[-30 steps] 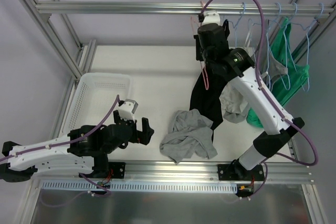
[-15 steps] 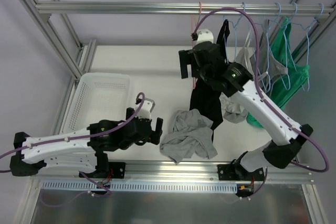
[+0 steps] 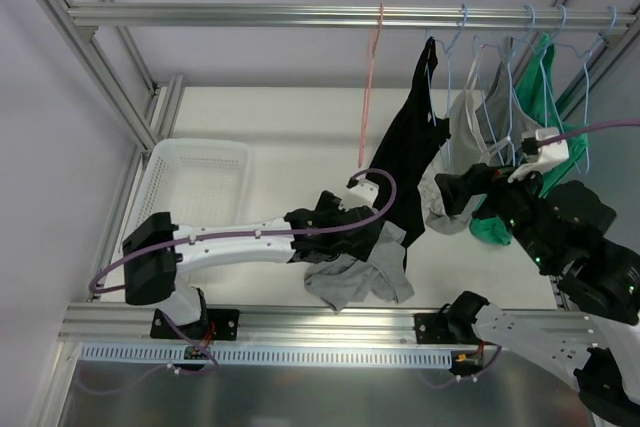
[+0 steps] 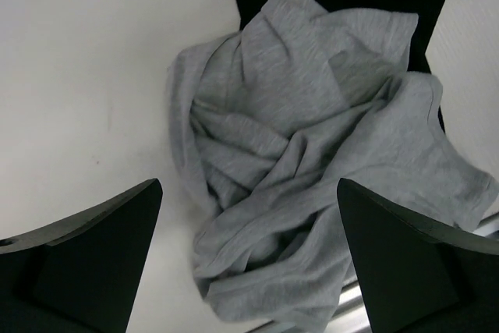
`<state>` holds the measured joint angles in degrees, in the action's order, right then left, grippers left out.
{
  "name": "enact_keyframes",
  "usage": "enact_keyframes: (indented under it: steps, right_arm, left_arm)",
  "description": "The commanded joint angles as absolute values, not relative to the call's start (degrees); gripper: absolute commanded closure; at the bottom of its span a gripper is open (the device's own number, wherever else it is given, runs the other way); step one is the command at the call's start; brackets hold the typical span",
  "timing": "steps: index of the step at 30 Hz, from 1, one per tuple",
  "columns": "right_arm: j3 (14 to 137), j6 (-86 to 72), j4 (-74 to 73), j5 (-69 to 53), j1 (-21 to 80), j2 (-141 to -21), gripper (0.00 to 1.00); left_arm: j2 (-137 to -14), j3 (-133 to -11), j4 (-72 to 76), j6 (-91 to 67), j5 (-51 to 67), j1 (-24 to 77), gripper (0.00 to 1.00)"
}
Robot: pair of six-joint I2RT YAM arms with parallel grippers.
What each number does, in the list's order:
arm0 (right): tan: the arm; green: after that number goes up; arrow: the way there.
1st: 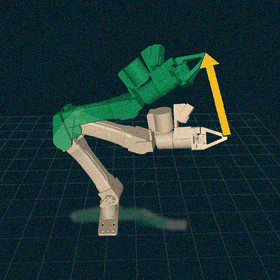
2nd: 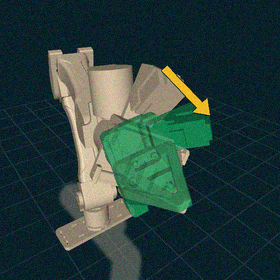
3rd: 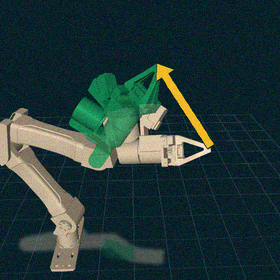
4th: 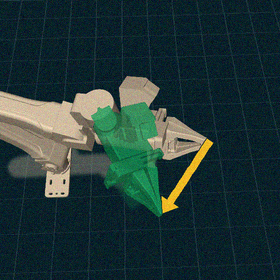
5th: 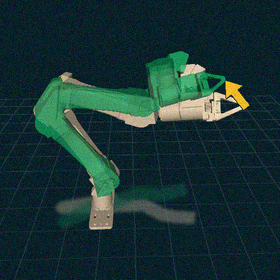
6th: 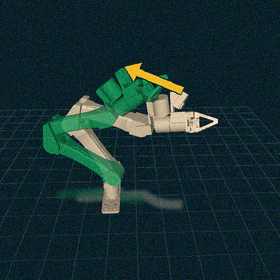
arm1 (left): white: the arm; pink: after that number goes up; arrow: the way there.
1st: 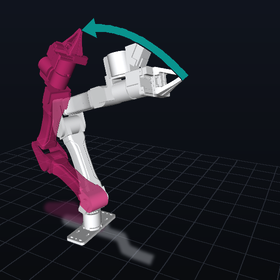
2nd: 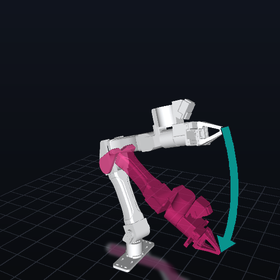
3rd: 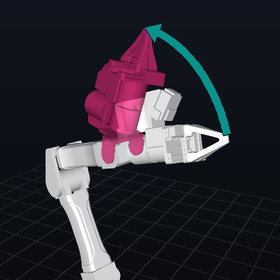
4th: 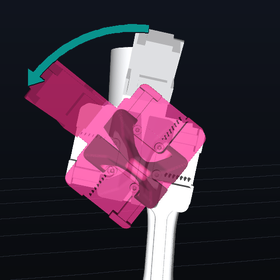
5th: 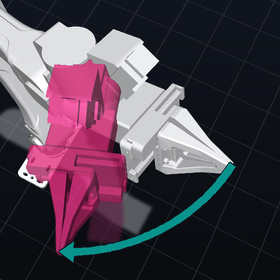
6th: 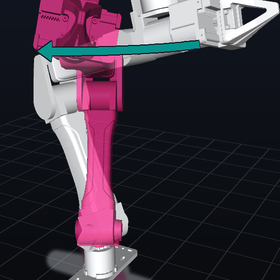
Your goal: Remove the tank top from the hanger
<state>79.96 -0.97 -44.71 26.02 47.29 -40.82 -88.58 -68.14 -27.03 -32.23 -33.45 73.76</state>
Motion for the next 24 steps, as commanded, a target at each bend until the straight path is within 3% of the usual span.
enact_keyframes:
  steps: [1, 13, 17, 18, 20, 21, 24]
  right_arm:
    - [78.4, -0.53, -49.73, 24.17, 47.37, -38.59, 0.01]
    - [73.92, 2.11, -52.56, 21.97, 47.37, -33.75, 0.01]
    - [73.13, 2.11, -51.86, 21.71, 47.37, -33.22, 0.01]
    - [72.95, 2.2, -51.68, 21.71, 47.29, -33.22, 0.0]
    - [72.69, 2.2, -51.5, 21.62, 47.37, -32.96, 0.01]
    - [72.69, 2.28, -51.24, 21.62, 47.37, -33.05, 0.01]
    - [72.6, 2.46, -51.07, 21.62, 47.37, -32.87, 0.01]
  left_arm:
    - [-92.54, -72.59, -18.73, -28.3, -26.48, 71.28, 0.01]
    - [-104.24, -71.2, -16.0, -32.96, -15.82, 70.4, 0.04]
    - [-103.28, -68.39, -15.82, -34.19, -15.29, 70.31, 0.44]
    - [-101.88, -67.77, -15.82, -34.62, -16.16, 70.31, 0.64]
    - [-100.29, -66.1, -15.82, -34.46, -17.22, 70.31, 0.78]
    - [-98.72, -65.66, -15.91, -33.93, -18.18, 70.4, 0.99]
    - [-94.41, -63.38, -16.08, -33.14, -21.08, 70.31, 1.0]
